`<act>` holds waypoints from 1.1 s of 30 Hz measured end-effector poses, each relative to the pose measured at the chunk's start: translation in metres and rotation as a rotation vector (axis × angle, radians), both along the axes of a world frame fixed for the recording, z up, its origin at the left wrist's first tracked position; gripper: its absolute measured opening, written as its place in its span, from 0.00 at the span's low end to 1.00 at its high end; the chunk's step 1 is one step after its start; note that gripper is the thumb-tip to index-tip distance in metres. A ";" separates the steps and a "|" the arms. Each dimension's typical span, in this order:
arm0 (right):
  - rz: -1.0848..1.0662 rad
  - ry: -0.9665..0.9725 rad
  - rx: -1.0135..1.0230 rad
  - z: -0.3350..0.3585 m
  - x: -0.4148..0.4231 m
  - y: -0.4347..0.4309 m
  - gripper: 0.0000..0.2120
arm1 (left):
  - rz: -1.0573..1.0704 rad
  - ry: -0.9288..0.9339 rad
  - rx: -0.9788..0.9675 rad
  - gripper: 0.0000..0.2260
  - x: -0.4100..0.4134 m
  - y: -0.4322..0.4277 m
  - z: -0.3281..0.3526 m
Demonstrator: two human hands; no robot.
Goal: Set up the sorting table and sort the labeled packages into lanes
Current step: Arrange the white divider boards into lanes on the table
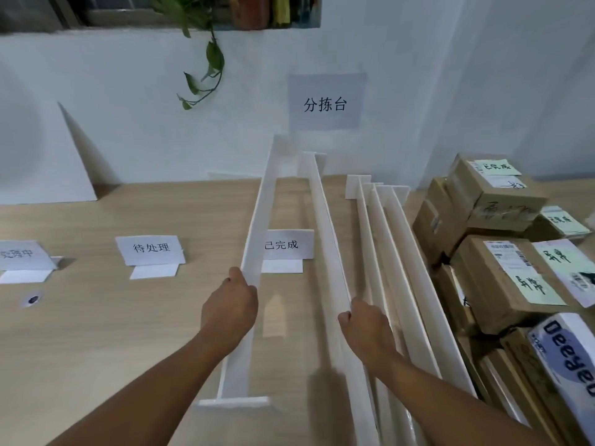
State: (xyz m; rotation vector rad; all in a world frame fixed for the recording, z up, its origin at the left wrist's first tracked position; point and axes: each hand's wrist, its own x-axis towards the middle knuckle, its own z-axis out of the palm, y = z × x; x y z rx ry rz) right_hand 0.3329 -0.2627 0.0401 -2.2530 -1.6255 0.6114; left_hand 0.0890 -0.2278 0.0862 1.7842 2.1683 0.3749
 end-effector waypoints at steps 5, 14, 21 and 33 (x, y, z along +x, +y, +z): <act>0.003 -0.016 0.018 -0.012 -0.014 -0.001 0.06 | 0.088 -0.002 -0.042 0.02 -0.049 -0.008 -0.027; -0.060 -0.115 -0.006 -0.039 -0.026 0.004 0.09 | 0.092 0.018 -0.129 0.03 -0.094 -0.015 -0.088; -0.070 -0.147 -0.005 -0.067 -0.037 0.009 0.09 | 0.082 -0.013 -0.157 0.03 -0.103 -0.019 -0.116; -0.019 -0.191 0.059 -0.097 -0.032 -0.003 0.07 | 0.083 -0.025 -0.149 0.04 -0.123 -0.025 -0.138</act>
